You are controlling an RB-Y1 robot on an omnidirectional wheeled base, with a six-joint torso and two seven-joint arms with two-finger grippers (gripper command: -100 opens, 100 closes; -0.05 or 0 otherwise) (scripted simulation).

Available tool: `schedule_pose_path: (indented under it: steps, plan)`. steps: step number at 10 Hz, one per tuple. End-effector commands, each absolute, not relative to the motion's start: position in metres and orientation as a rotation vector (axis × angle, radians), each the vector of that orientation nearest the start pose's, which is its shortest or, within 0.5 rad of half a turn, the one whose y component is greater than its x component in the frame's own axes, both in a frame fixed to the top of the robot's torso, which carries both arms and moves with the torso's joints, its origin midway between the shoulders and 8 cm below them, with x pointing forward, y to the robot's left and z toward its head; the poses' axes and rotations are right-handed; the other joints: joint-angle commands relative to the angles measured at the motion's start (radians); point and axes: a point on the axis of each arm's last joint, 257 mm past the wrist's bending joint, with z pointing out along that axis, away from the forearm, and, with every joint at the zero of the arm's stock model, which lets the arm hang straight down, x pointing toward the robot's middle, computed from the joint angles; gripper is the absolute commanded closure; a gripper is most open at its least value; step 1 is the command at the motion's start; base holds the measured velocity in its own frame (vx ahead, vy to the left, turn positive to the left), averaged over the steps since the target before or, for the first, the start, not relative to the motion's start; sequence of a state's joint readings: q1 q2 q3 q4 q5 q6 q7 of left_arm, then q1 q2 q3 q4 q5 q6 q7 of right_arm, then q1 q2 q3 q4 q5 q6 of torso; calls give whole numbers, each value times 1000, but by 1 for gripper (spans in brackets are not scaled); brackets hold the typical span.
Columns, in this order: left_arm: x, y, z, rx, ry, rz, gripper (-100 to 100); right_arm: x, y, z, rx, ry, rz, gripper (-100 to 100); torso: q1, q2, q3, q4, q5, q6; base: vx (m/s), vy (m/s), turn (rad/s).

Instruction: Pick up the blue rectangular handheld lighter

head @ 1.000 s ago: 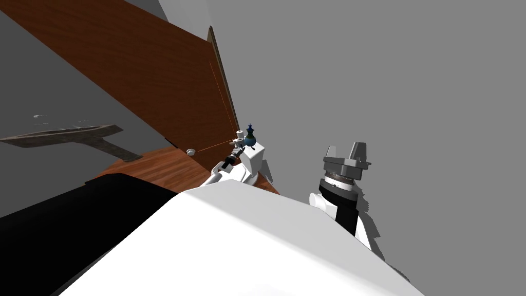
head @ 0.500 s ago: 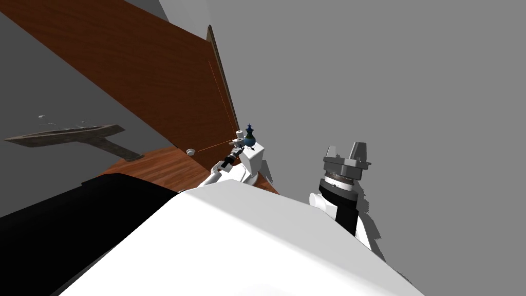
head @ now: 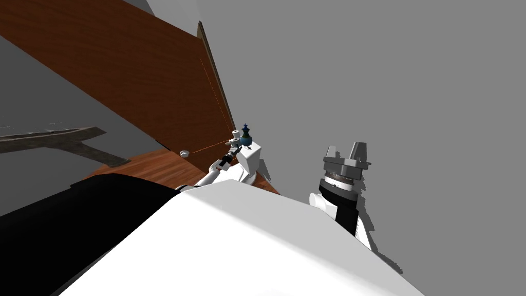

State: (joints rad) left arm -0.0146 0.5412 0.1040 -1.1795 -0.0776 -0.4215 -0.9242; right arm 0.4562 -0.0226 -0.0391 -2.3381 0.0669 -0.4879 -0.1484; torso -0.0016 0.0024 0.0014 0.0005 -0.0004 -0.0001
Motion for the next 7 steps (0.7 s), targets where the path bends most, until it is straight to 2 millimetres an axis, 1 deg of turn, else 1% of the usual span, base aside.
schedule_pose_path:
  steps: [1,3,4,5,6,7]
  plan:
    - [522,474,-213,-50,1462,14,-100,335,-273,62,580,575,1393,0,0,0,0,0,0,0,-58,-48,-161]
    - [515,488,-236,-78,1508,34,-100,335,-273,62,580,575,1393,0,-2,0,0,1,-1,2,-25,-30,-39]
    - [522,498,-215,-66,1466,36,-100,335,-273,62,580,575,1393,0,-1,-2,-1,1,-1,2,-26,-39,-139]
    - [517,507,-230,-85,1496,50,-100,335,-273,62,580,575,1393,0,-2,-2,-1,1,-1,2,-28,-33,-102]
    - [522,519,-213,-79,1461,54,-100,335,-273,62,580,575,1393,0,-2,-2,-1,1,-1,2,-52,-47,-179]
    - [517,527,-225,-95,1485,66,-100,336,-273,62,580,575,1393,0,-3,-1,0,1,-2,3,-40,-40,-86]
